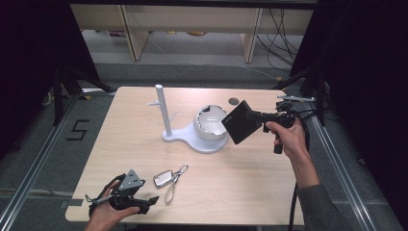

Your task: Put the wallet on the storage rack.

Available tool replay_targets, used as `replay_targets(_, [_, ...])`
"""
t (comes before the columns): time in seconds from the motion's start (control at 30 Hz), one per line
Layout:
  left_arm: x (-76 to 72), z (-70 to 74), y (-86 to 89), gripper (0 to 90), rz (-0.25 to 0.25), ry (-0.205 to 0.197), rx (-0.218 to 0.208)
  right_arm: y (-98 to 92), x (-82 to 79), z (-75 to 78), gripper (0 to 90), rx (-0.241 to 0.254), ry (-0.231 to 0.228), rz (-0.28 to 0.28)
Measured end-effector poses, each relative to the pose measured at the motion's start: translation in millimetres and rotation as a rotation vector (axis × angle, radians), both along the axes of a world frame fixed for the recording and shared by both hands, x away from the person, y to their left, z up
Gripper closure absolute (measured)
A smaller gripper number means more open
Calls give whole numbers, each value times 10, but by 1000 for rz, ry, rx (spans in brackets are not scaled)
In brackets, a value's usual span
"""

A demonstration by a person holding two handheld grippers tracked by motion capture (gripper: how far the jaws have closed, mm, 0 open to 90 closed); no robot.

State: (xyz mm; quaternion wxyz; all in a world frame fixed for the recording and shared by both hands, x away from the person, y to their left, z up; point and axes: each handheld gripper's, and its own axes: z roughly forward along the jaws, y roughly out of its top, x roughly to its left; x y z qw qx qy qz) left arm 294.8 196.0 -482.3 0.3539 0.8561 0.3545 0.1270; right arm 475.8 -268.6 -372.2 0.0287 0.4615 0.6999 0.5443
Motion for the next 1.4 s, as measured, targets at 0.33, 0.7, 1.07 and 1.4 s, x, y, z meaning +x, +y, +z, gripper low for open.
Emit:
replay_targets(0.33, [-4,-22,5,235,-1,3,6,223,331,24,783,-19,25,-48])
replay_targets(0.7, [-21,-21,-6,230,-8,8,-5,401,564,-111,782,-7,71,-87])
replay_targets(1.07, [-20,-38,-8,229,-10,11,8,609,693,-303,782,-15,103,-68])
replay_targets(1.4, [-16,-51,-12,229,-18,9,14,740,737,-430,782,-40,126,-50])
